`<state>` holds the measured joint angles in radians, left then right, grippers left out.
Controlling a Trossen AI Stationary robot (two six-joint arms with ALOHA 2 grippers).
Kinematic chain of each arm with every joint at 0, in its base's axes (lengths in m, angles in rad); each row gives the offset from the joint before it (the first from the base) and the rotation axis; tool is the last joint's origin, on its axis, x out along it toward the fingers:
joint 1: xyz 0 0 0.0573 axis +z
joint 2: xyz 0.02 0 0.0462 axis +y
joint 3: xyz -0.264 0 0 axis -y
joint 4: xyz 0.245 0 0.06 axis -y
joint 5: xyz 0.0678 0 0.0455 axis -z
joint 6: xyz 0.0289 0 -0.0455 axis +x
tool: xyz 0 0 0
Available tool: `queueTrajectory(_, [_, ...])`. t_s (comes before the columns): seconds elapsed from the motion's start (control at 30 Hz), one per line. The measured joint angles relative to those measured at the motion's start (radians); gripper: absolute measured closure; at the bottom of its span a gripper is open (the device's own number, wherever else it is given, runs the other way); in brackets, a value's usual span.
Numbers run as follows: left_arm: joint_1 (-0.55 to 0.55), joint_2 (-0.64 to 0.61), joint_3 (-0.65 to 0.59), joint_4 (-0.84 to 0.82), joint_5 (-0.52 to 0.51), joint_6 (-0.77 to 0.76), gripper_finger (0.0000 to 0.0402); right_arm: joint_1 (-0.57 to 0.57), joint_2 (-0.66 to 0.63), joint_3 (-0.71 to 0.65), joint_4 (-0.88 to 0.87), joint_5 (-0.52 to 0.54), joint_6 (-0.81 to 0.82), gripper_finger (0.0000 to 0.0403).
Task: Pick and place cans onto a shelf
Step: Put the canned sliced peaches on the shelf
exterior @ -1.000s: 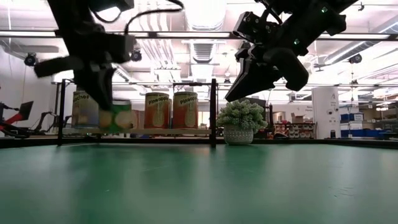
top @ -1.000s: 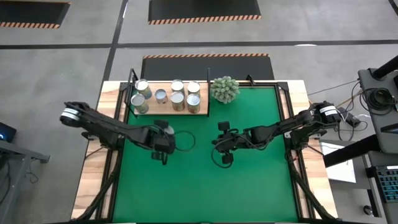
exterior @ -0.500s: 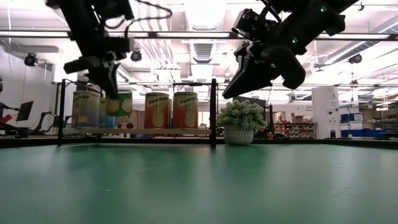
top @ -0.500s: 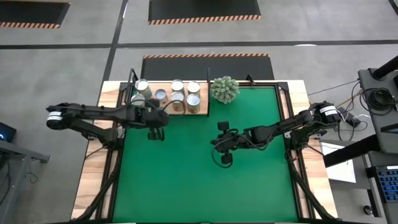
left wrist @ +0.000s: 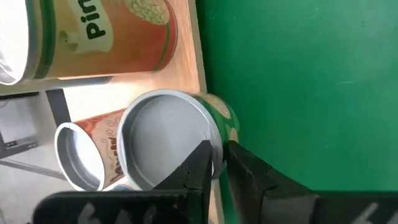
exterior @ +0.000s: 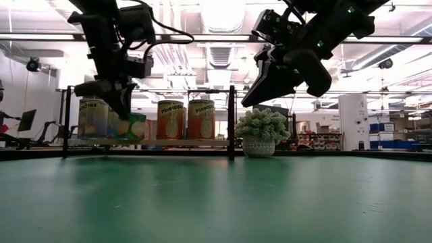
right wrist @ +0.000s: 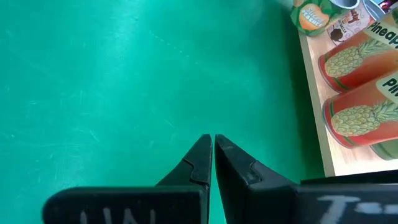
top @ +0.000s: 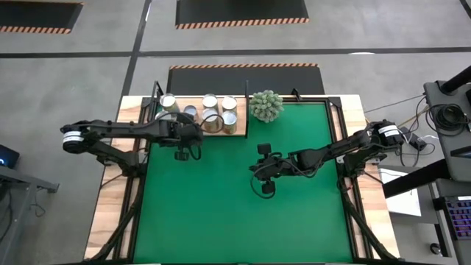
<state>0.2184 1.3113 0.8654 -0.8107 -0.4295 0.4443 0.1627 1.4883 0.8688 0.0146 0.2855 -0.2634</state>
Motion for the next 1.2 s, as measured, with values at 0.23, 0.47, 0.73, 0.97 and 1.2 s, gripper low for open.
queueTrajectory(0.23, [0.035, -0.001, 0.000, 0.007, -0.017, 0.027, 0.0371, -0.014, 0.000, 0.000, 0.006, 0.000, 0.001, 0.0394])
queueTrajectory(0.47, [0.048, -0.001, 0.000, 0.010, -0.030, 0.042, 0.0370, -0.024, 0.000, 0.000, 0.006, 0.000, 0.001, 0.0394])
queueTrajectory(0.73, [0.059, -0.001, 0.000, 0.011, -0.059, 0.042, 0.0370, -0.026, 0.000, 0.000, 0.007, 0.000, 0.000, 0.0394])
queueTrajectory(0.97, [0.061, -0.001, 0.000, 0.016, -0.058, 0.045, 0.0351, -0.026, 0.000, 0.000, 0.009, 0.000, 0.001, 0.0394])
queueTrajectory(1.2, [0.063, -0.002, 0.000, 0.036, -0.060, 0.050, 0.0311, -0.026, 0.000, 0.000, 0.010, 0.000, 0.001, 0.0394])
